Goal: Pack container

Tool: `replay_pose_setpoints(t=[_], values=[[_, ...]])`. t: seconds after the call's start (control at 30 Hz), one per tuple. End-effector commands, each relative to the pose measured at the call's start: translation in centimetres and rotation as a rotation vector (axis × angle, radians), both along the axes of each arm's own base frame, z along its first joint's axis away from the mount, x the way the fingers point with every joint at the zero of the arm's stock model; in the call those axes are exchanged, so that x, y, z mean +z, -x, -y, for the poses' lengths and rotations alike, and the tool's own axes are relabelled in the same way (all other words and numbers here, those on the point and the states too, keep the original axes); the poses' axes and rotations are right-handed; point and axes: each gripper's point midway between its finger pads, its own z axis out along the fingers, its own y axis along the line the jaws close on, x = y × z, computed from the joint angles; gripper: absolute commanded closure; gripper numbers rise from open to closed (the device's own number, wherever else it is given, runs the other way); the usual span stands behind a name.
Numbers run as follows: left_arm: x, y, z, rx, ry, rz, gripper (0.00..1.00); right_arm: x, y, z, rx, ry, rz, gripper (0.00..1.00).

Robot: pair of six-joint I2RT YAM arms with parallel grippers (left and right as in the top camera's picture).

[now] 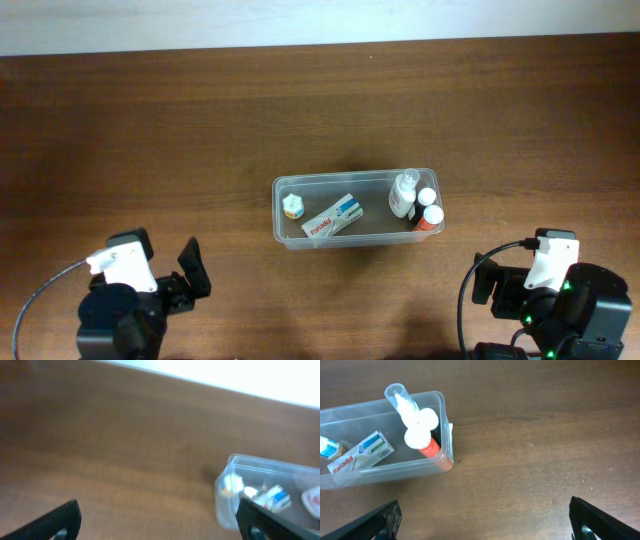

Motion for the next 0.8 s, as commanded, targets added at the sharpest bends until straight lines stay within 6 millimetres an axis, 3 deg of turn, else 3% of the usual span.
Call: replay_pose_setpoints(t=[0.0, 0.4, 0.57, 0.77], values=[[-1.6, 0.9, 0.1, -0.002, 0.008, -0.067, 0.01, -0.4, 0.3, -0.1, 0.005, -0.001, -0.012, 0.01], [-5.2, 3.9, -0.1, -0.001, -0.004, -0.257, 0.01, -0.1, 0.2, -0.1, 0.015, 0.014, 0.010, 0.02], [-5.3, 4.0, -0.1, -0.001, -0.004, -0.264, 0.01, 1.3, -2.0, -1.6, 0.188, 0.107, 0.229, 0.02], [-5.3, 4.0, -0.1, -0.001, -0.004, -0.263, 0.00, -0.3, -4.3, -3.3, 0.316, 0.163, 0.457, 0.02]])
